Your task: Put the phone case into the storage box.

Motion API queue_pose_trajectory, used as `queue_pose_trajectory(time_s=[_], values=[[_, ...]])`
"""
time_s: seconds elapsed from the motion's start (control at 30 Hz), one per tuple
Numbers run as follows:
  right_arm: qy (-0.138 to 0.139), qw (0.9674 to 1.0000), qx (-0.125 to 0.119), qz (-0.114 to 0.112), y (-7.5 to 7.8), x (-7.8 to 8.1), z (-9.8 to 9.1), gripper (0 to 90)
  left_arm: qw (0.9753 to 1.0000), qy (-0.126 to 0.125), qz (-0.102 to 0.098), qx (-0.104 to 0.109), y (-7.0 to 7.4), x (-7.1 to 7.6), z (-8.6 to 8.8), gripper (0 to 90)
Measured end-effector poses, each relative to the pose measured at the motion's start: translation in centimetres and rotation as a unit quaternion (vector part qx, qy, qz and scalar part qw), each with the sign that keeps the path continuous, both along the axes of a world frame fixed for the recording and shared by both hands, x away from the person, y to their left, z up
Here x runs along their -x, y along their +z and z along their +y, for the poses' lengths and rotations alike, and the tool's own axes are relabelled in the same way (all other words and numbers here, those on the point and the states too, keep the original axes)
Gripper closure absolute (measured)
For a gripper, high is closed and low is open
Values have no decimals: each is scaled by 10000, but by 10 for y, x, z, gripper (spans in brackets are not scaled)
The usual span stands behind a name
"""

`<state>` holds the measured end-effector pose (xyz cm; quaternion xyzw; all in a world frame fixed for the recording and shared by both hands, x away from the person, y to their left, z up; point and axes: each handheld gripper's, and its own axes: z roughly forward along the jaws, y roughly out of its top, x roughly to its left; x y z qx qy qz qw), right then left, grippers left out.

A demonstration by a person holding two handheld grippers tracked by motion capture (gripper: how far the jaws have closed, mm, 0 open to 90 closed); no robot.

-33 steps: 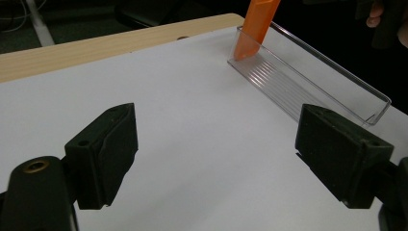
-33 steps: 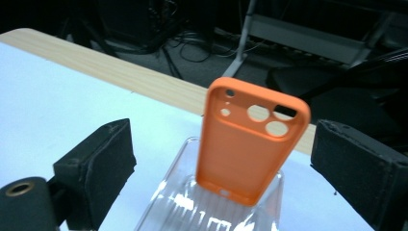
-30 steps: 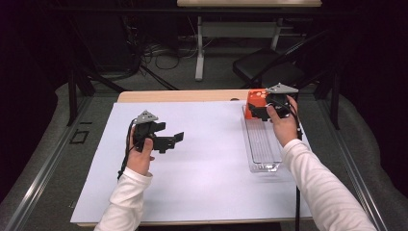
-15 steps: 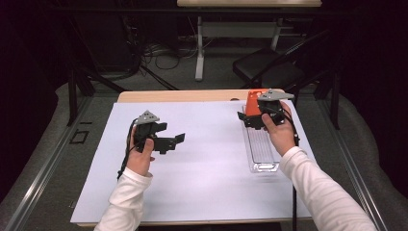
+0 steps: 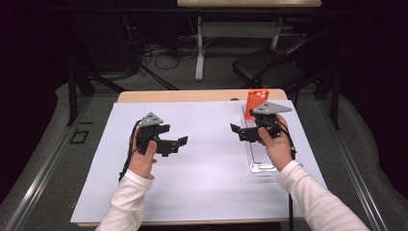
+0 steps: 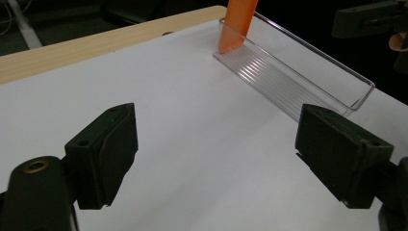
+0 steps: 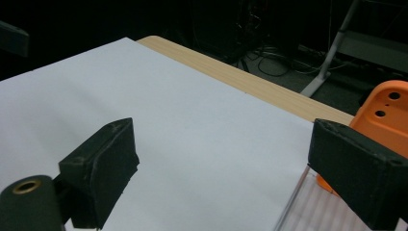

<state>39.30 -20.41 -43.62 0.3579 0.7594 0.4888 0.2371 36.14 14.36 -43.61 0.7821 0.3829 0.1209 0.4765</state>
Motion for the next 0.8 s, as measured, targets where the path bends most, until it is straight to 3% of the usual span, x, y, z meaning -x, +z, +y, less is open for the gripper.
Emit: queue_pose_trajectory(time_s=[0.2, 0.4, 0.63, 0.8], values=[[126, 9998, -151, 7, -6, 16, 6, 92, 10000, -25, -2, -47, 0, 1, -2, 152], [134, 9998, -153, 19, -15, 29, 10, 92, 10000, -41, -8, -18, 0, 2, -4, 152], [155, 9998, -71, -72, -33, 45, 12, 92, 10000, -50, -7, -34, -1, 2, -3, 152], [210, 9996, -172, -114, -46, 60, 14, 92, 10000, -24, -40, -17, 0, 2, -2, 152]])
